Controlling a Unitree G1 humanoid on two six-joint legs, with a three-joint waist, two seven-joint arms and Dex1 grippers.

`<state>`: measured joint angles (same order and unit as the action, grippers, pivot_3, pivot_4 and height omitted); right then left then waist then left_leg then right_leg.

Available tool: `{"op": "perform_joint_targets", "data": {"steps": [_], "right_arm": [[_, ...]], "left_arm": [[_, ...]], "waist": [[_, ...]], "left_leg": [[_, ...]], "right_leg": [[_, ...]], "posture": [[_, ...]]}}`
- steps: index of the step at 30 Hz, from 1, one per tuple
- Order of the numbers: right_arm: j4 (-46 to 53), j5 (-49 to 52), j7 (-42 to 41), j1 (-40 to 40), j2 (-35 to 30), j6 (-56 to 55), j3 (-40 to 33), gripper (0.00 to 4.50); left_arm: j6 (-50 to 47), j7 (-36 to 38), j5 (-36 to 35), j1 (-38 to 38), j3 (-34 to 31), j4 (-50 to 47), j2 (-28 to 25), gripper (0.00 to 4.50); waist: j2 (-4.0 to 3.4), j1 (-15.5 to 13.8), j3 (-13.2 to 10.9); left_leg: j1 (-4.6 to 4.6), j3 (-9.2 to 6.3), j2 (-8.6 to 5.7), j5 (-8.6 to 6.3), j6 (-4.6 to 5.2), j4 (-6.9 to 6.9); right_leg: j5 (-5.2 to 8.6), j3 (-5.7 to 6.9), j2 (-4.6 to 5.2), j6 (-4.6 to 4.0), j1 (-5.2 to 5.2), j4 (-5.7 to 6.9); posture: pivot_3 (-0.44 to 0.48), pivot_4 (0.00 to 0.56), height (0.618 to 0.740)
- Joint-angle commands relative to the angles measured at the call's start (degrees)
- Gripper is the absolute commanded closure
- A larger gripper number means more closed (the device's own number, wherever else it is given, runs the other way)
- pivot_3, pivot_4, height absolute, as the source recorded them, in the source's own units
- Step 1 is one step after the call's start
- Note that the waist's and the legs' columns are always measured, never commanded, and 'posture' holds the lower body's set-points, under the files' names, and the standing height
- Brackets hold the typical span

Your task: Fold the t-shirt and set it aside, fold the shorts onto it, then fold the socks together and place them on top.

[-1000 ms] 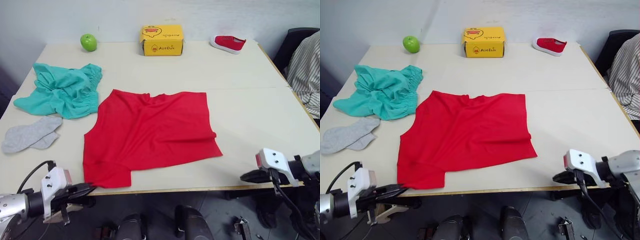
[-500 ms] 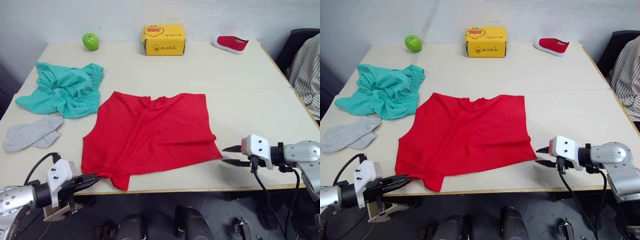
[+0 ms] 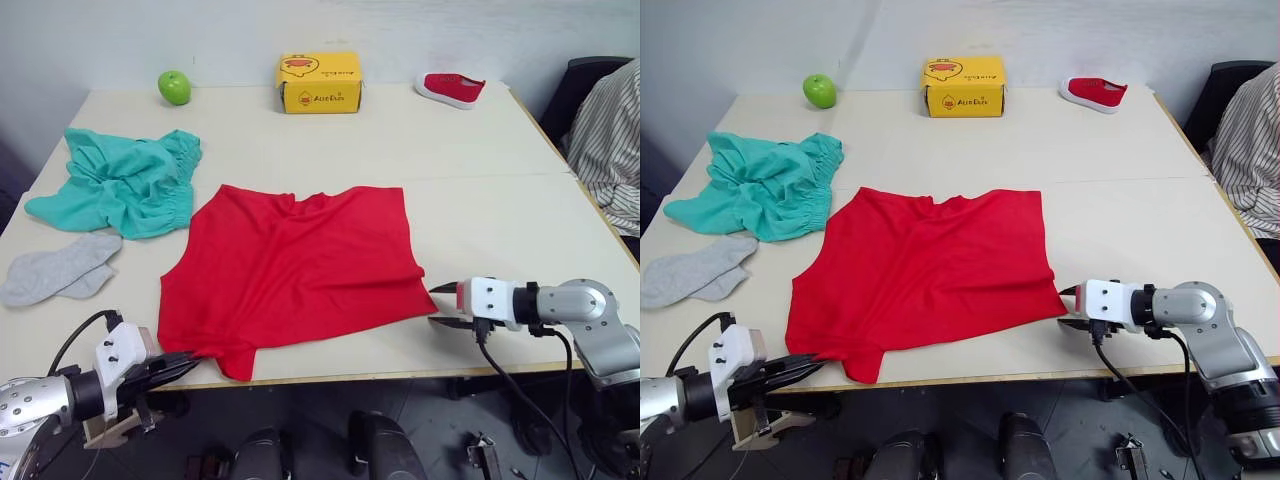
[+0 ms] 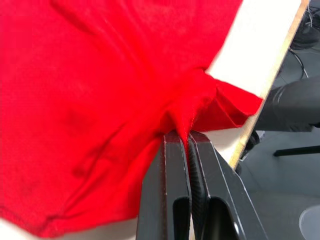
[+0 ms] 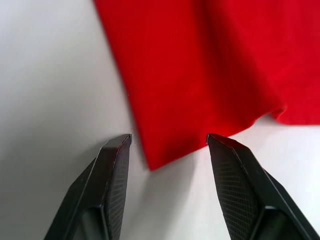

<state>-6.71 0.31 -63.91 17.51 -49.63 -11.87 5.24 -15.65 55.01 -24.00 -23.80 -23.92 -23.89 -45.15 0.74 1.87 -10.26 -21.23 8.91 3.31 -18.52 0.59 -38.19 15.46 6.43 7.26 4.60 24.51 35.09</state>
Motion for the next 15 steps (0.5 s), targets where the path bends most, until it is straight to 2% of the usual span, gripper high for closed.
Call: {"op": "perform_joint_targets", "data": {"steps": [1, 11, 14, 15], "right_arm": [[-2.74, -3.61, 3.13, 1.39, 1.20, -2.90, 1.64, 2.08], [-6.82, -6.78, 5.15, 4.10, 4.77, -6.34, 5.64, 2.08], [-7.21, -6.44, 4.70, 4.41, 5.54, -6.61, 6.34, 2.68], [-7.29, -6.40, 4.52, 4.44, 5.61, -6.69, 6.41, 3.02]], "left_arm": [[-0.06, -0.41, 0.00, -0.29, -0.13, -1.50, 0.13, 4.50], [0.02, -1.68, 0.32, 1.29, 0.65, -1.05, 0.36, 4.50], [-0.01, -2.16, 0.35, 1.49, 0.90, -1.14, 0.41, 4.50], [-0.01, -2.28, 0.34, 1.54, 0.98, -1.14, 0.40, 4.50]], "waist": [[0.01, 0.16, 0.01], [0.27, 0.59, 0.16], [0.32, 0.99, 0.20], [0.32, 1.17, 0.20]], "left_leg": [[0.00, 0.00, 0.02, 0.00, -0.01, 0.00], [0.05, 0.02, 0.11, 0.02, -0.06, -0.02], [0.05, 0.01, 0.20, 0.00, -0.11, -0.02], [0.05, 0.01, 0.22, 0.01, -0.13, -0.02]], "right_leg": [[0.00, 0.00, -0.03, -0.01, 0.00, 0.00], [0.00, -0.02, -0.09, -0.07, -0.02, 0.04], [0.01, -0.02, -0.16, -0.11, -0.02, 0.04], [0.01, -0.02, -0.18, -0.12, -0.02, 0.05]], "posture": [[0.000, 0.150, 0.740], [0.000, 0.150, 0.740], [0.000, 0.150, 0.740], [0.000, 0.150, 0.740]]}}
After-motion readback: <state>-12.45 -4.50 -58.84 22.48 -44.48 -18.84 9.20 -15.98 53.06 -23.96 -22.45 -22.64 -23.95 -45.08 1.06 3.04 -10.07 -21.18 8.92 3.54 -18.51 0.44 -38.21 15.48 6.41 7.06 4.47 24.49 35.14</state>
